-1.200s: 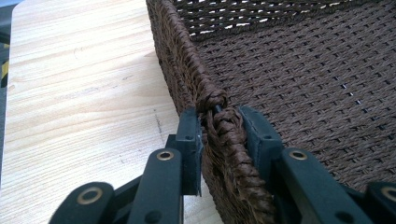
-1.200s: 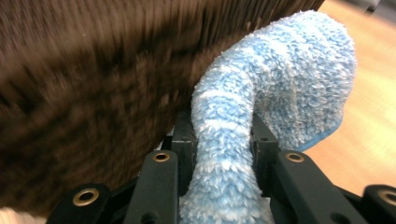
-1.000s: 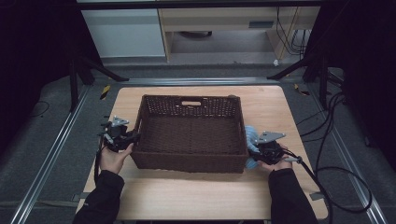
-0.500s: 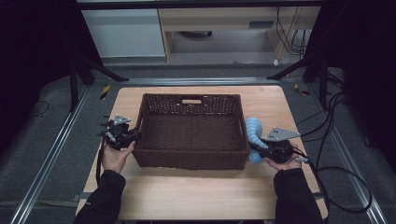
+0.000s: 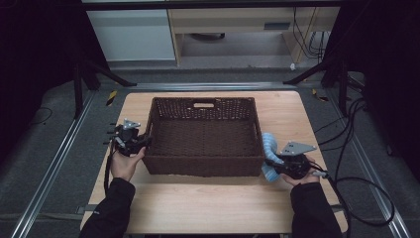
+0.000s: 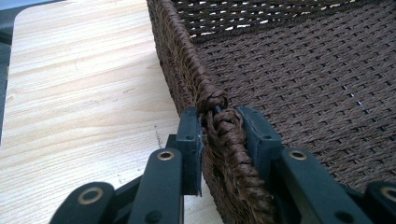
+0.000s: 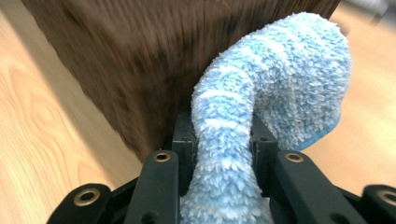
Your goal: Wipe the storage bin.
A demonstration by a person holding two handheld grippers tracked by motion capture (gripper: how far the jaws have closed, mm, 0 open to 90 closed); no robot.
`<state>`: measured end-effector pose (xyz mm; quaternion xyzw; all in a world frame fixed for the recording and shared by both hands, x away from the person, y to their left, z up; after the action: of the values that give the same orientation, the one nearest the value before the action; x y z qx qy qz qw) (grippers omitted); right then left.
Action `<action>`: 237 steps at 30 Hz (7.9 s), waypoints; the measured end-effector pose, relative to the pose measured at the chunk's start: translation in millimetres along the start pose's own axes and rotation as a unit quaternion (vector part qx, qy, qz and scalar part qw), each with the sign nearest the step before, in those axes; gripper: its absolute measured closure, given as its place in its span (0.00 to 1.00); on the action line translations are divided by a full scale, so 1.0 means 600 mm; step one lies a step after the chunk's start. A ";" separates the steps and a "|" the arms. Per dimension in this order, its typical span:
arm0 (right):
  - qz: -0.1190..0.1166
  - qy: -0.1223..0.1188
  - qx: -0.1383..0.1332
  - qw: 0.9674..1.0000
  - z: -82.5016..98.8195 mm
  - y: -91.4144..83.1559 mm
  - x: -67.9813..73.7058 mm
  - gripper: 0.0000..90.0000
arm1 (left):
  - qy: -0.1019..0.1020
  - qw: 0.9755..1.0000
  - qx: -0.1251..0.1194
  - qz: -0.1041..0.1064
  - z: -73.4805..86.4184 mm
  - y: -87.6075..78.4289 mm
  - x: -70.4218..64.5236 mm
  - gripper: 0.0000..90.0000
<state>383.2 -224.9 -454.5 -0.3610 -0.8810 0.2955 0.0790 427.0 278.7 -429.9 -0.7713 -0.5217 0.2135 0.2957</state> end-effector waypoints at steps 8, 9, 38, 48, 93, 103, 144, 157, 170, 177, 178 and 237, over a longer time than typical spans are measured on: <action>0.001 -0.015 -0.033 0.999 -0.014 -0.030 0.006 0.79 | 0.002 1.000 0.000 -0.001 0.000 0.000 -0.001 0.78; 0.000 -0.013 -0.031 0.999 -0.011 -0.029 0.006 0.79 | 0.002 1.000 0.000 -0.001 0.000 0.000 -0.001 0.78; -0.009 -0.010 -0.007 1.000 0.018 -0.048 0.042 0.79 | 0.003 1.000 0.001 0.000 0.000 0.000 -0.002 0.78; -0.007 -0.004 -0.008 1.000 0.021 -0.060 0.053 0.78 | 0.003 1.000 0.001 0.000 0.000 0.000 -0.001 0.78; 0.128 0.107 0.072 0.983 0.129 -0.091 -0.031 0.74 | 0.003 1.000 0.002 0.002 0.001 -0.001 -0.001 0.78; 0.154 0.112 0.048 0.981 0.124 -0.100 -0.031 0.53 | 0.003 1.000 0.002 0.002 0.001 -0.001 -0.001 0.78; 0.124 0.117 -0.050 0.984 0.015 -0.099 -0.032 0.55 | 0.004 1.000 0.003 0.002 0.000 0.000 -0.001 0.78; 0.076 0.092 -0.055 0.991 -0.069 -0.032 -0.022 0.52 | 0.003 1.000 0.002 0.003 0.000 0.000 -0.001 0.78; 0.065 0.092 -0.033 0.993 -0.103 0.034 -0.021 0.61 | 0.001 1.000 0.001 0.006 0.000 0.000 0.000 0.78; 0.053 0.094 -0.013 0.994 -0.098 0.044 -0.013 0.75 | 0.005 1.000 0.000 0.000 0.000 -0.003 0.001 0.69; 0.055 0.093 -0.010 0.994 -0.098 0.043 -0.013 0.75 | 0.003 1.000 -0.002 0.000 0.000 -0.005 0.002 0.65; 0.050 0.083 -0.025 0.995 -0.095 -0.005 0.022 0.65 | -0.003 0.998 -0.060 0.005 0.020 -0.061 -0.045 0.51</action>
<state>392.1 -191.4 -407.3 -0.4297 -0.8595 0.2458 0.1274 384.8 266.9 -413.5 -0.7895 -0.5306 0.1860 0.2460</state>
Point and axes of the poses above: each handheld gripper's, and its own axes: y roughly forward along the jaws, z roughly out of its underside, x roughly to its left, the point moved 1 cm from there along y, roughly forward along the jaws, and after that the axes turned 1 degree about z, right-handed, at the moved point
